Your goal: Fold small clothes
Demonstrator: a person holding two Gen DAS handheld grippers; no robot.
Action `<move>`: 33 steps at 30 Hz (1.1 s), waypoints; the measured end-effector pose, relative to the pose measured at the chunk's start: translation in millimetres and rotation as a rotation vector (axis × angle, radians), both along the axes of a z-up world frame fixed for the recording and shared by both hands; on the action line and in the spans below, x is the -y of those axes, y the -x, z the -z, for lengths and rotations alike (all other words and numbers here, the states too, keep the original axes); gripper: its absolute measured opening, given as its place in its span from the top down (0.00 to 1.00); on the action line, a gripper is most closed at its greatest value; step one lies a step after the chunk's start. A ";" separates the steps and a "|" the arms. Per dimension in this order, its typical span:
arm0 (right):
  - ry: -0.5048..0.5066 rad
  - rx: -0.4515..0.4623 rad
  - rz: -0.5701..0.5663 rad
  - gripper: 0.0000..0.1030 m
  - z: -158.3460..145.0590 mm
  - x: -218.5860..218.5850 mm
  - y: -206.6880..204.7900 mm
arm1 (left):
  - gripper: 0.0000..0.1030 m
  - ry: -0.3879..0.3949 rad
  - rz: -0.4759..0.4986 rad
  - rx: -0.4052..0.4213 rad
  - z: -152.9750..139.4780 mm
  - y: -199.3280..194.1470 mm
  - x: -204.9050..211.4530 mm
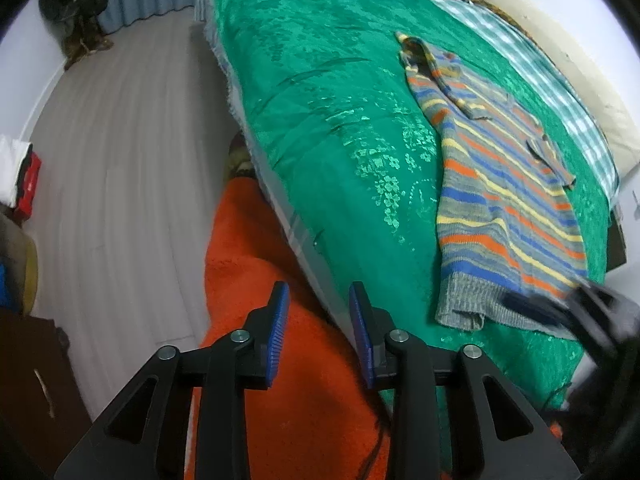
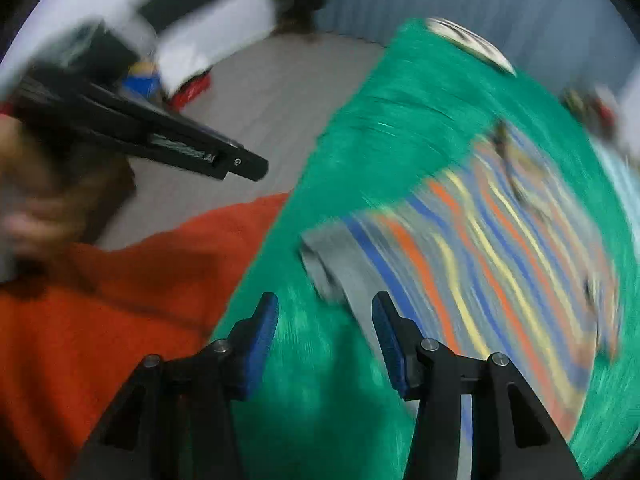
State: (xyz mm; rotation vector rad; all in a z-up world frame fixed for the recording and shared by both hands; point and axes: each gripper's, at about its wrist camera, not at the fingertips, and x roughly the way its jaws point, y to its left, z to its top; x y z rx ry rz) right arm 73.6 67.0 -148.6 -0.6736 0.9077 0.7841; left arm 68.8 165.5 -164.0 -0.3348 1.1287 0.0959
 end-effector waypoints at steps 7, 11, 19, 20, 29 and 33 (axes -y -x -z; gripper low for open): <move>-0.506 -0.362 0.515 0.97 -1.6 124.0 -79.6 | 0.58 0.037 0.005 0.037 -11.0 9.4 -7.5; -0.916 -0.634 0.849 0.97 26.9 229.8 -81.7 | 0.54 0.124 0.087 0.055 -11.6 -7.6 14.3; -1.162 -0.799 0.953 0.97 63.6 267.2 -73.9 | 0.54 0.469 0.255 0.030 -6.5 -64.7 79.0; -1.188 -0.811 0.936 0.97 64.9 266.8 -70.9 | 0.55 0.500 0.283 0.023 -6.2 -71.8 88.6; -1.445 -0.976 0.780 0.97 72.1 238.1 -81.8 | 0.60 0.706 0.238 -0.033 13.1 -106.8 100.6; -1.359 -0.950 0.717 0.97 65.6 213.2 -86.4 | 0.95 0.748 0.235 -0.057 19.5 -107.4 97.9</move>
